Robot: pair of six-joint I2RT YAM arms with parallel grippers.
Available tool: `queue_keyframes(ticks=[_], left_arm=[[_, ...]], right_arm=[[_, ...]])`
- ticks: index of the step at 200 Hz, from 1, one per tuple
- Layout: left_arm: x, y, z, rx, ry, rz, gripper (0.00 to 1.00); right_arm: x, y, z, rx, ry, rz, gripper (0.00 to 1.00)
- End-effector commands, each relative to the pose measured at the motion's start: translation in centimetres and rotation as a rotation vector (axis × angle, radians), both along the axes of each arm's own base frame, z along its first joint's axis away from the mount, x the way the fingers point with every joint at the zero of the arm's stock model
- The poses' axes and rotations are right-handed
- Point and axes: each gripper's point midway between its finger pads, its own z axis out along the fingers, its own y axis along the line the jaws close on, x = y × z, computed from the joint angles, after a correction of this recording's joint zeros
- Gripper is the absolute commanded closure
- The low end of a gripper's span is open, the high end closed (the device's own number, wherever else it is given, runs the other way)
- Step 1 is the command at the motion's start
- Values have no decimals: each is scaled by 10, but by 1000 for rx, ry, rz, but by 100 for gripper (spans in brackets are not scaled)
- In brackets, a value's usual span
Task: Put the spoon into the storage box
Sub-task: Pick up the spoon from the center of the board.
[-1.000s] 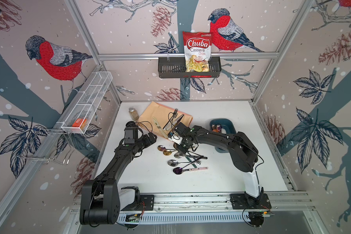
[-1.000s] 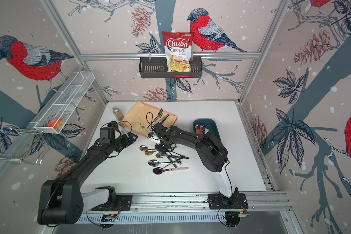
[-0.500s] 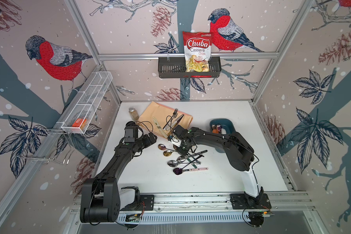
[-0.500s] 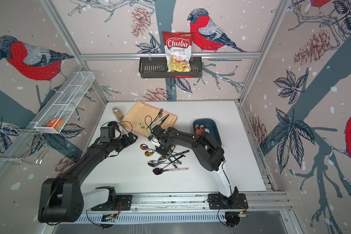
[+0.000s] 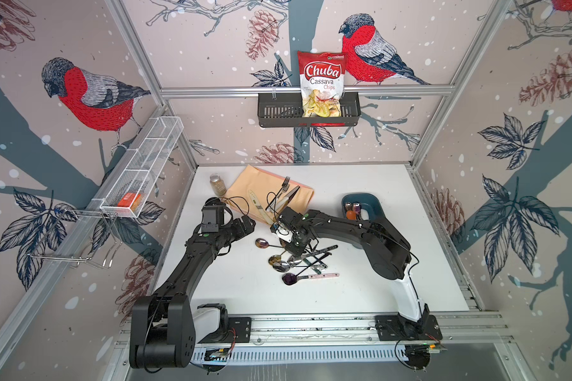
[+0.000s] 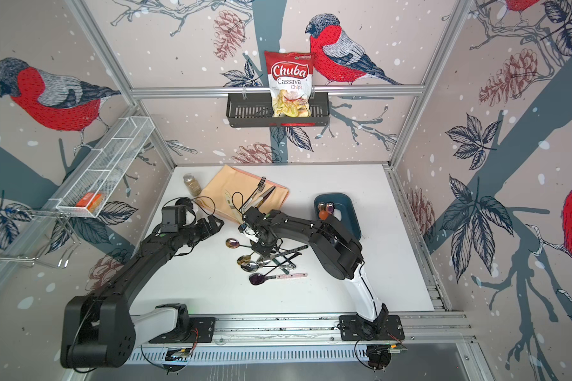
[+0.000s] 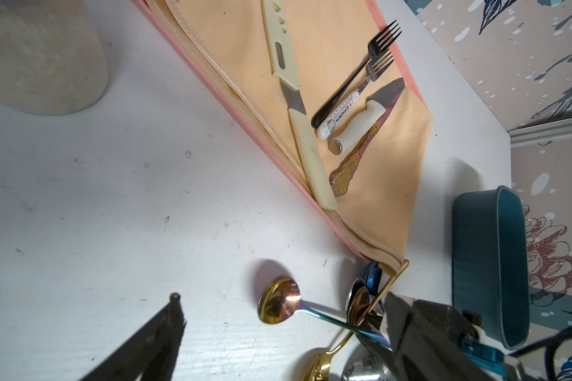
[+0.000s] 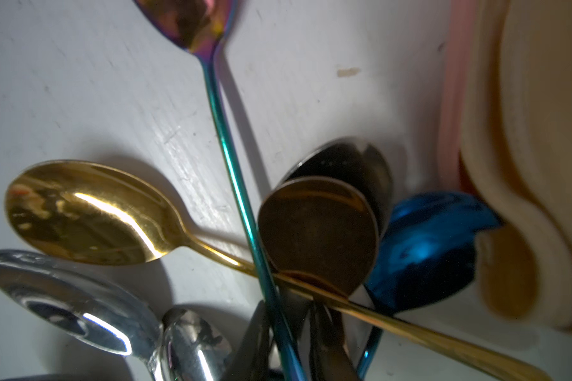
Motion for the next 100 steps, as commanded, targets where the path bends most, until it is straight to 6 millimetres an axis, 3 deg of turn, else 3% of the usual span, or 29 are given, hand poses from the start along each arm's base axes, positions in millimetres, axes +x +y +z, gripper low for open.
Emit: queue_keyframes(ticks=[1,100], left_arm=[[-3,2,-1,17,4,-1,4],[-3,1,2,7,-12,1,4]], right_arm=[[-2,-5,1,-25,-2,-4,77],[-3,-6,13,-32,-32,1,87]])
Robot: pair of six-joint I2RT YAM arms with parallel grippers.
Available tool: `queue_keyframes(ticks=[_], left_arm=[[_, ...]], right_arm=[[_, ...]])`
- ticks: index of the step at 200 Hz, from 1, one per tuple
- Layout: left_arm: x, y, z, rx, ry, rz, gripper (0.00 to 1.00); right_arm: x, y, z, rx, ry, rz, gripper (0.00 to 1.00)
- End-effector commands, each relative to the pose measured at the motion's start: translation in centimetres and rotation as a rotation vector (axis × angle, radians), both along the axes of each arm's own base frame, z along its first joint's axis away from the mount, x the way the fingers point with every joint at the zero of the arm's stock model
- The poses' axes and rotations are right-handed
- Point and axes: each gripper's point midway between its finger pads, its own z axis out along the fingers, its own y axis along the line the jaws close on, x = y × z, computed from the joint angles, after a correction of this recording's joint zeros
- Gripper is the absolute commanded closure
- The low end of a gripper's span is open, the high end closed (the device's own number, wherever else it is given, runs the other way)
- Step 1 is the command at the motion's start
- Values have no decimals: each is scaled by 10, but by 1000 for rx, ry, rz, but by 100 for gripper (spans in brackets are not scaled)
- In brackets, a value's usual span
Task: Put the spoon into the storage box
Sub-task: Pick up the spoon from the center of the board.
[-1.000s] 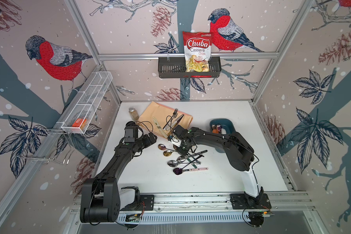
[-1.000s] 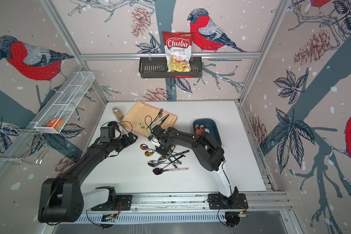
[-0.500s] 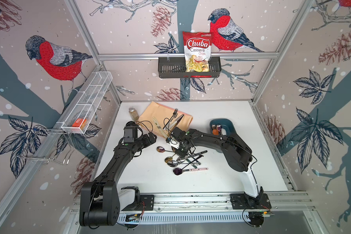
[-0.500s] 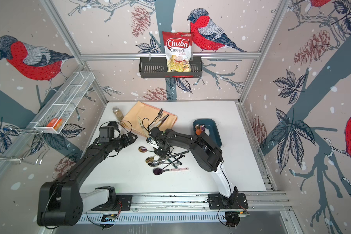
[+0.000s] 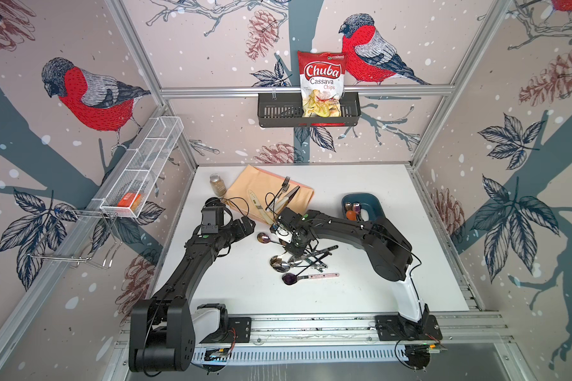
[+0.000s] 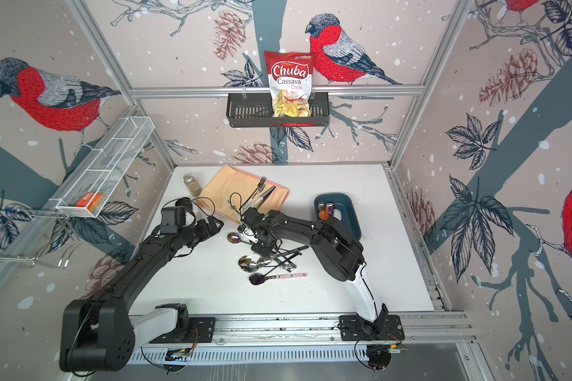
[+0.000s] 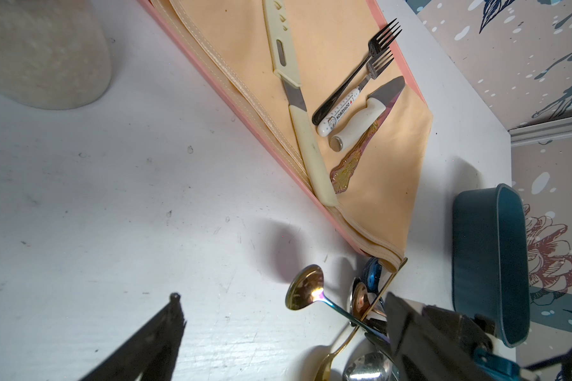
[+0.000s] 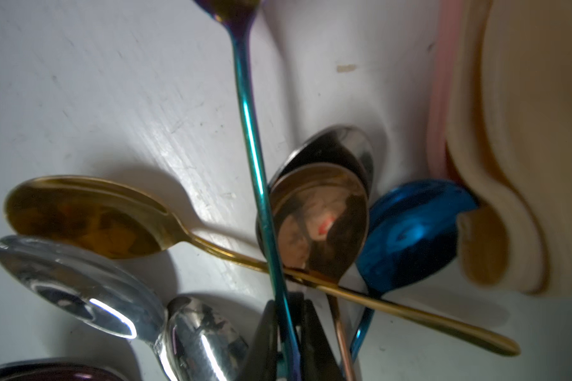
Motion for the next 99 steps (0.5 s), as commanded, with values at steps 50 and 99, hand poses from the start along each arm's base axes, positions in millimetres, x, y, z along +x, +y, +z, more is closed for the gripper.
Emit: queue_keyframes(ticks=[50,99], left_arm=[[1,1,3,4,-17,0,4],[1,1,4,1,-24,1,4]], right_arm=[[-1,-3,8,-9,-13,-6,89],[2,-2,13,-2,-28,-11,91]])
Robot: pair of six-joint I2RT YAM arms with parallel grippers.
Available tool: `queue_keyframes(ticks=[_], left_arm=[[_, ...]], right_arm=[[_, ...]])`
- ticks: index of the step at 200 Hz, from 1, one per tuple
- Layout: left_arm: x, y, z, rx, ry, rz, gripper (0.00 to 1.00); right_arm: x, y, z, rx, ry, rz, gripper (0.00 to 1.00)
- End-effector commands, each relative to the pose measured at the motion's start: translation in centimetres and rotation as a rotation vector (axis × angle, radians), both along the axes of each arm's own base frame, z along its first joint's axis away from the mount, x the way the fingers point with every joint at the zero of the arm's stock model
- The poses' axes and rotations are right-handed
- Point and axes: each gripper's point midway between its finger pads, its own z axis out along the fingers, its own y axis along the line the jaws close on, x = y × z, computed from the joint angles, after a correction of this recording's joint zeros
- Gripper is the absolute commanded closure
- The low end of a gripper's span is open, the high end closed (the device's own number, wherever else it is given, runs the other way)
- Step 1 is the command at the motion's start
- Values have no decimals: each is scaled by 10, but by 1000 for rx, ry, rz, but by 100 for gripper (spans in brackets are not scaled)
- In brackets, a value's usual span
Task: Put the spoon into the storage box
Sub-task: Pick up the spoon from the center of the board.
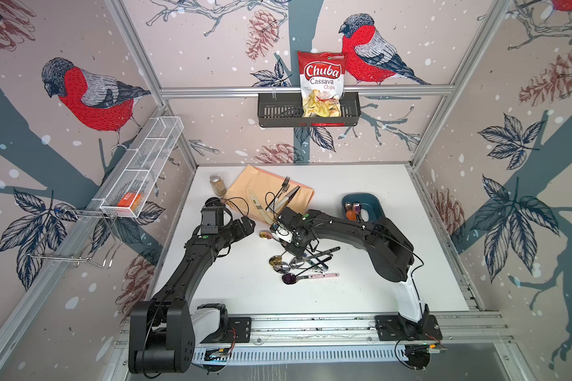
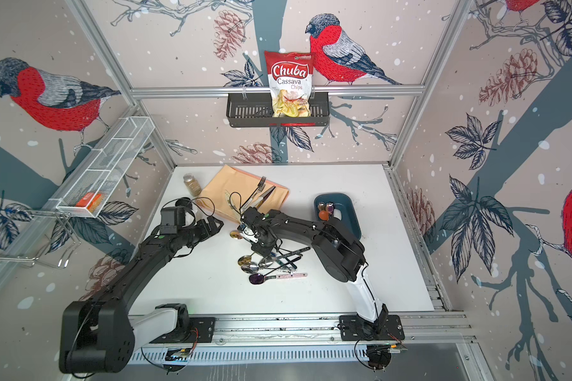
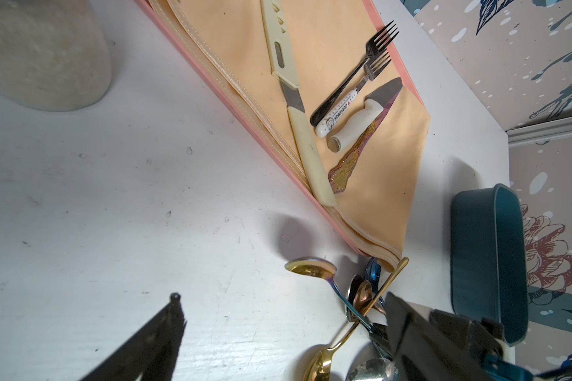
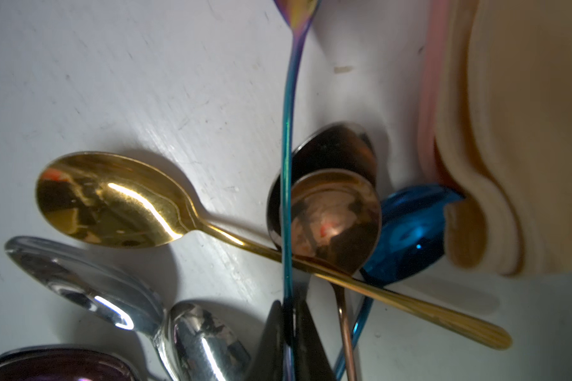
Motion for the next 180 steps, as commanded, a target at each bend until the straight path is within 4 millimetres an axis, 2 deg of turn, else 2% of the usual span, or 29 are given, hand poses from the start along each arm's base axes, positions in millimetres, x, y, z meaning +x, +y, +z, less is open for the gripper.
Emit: queue_keyframes(ticks=[1,99,180], left_arm=[[1,1,3,1,-18,0,4],[1,1,5,1,-36,5,4],[5,3,11,15,-59,3,4]], right_arm=[[2,-1,7,-2,-19,-10,91],[7,3,19,48,-15,-35,97],[17,4,43,136,-2,-95,100]])
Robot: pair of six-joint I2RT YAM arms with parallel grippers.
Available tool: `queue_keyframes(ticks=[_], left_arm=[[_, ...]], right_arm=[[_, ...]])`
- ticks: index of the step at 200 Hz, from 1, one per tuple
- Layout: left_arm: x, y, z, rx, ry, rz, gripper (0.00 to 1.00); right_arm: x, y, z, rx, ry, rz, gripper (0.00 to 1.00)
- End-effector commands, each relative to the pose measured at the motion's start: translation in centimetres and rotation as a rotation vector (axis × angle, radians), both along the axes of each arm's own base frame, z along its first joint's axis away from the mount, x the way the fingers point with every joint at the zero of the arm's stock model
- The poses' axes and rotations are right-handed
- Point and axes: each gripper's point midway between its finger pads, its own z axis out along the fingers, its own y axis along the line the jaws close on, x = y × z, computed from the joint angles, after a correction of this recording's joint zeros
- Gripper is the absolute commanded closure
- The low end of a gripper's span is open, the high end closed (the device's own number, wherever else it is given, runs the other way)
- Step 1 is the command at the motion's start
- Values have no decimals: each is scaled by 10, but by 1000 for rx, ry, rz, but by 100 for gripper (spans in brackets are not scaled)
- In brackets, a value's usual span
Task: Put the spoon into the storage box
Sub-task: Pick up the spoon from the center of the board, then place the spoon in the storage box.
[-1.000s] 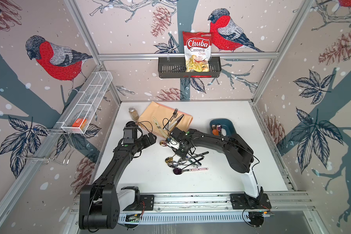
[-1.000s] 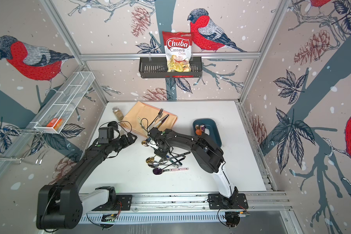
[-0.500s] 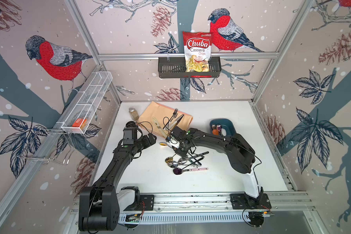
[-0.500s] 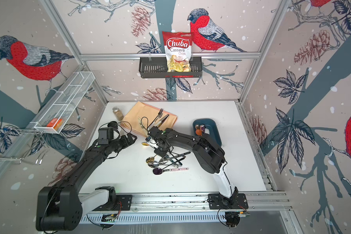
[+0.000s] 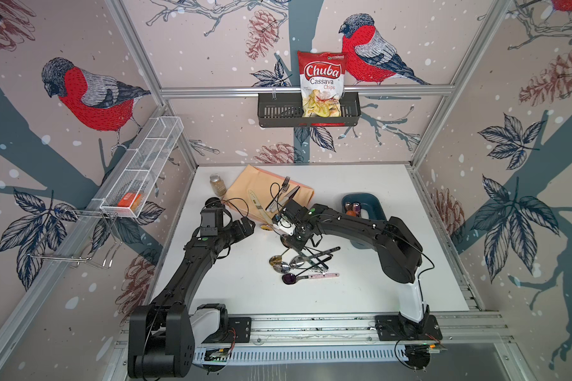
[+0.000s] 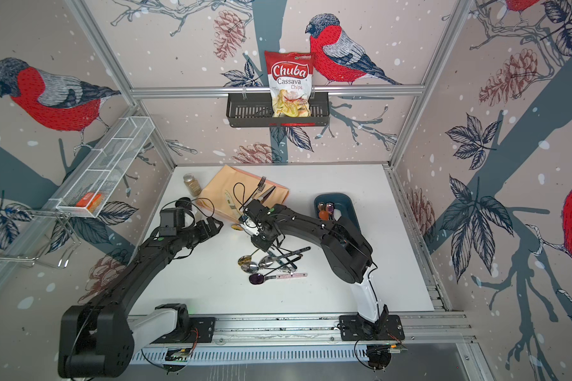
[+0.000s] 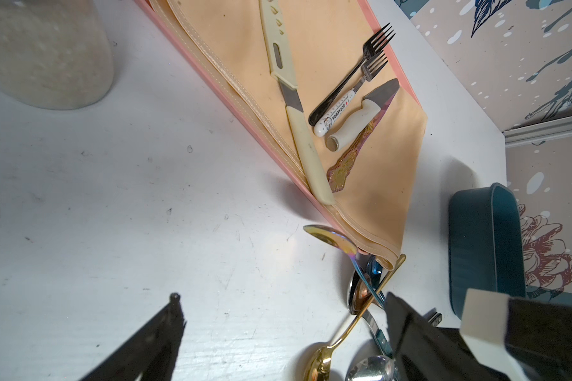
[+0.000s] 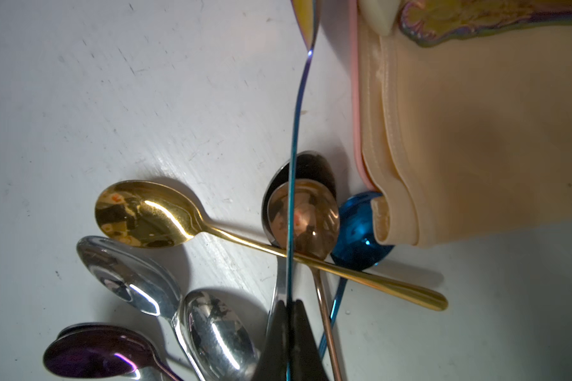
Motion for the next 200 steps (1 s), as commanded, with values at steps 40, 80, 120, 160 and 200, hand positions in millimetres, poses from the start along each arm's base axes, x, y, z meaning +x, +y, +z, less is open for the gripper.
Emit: queue_keyframes(ticks=[40,80,120,160,200], left_arm=[[11,3,14,18,-63,3,4],[15,4,22,24,-85,4,4],[19,0,28,33,-105,-8,4],[24,-15,29,57,-105,-51,4],[31,-33,28,58,-93,-90,4]], right_arm=[[5,-5,20,87,31,-66,100],[13,-24,31,120,37,-139,100],[28,-51,48,194,52,-245,100],[46,-91,62,260,63,-386,100],[70,-156,78,335,45,-570,100]])
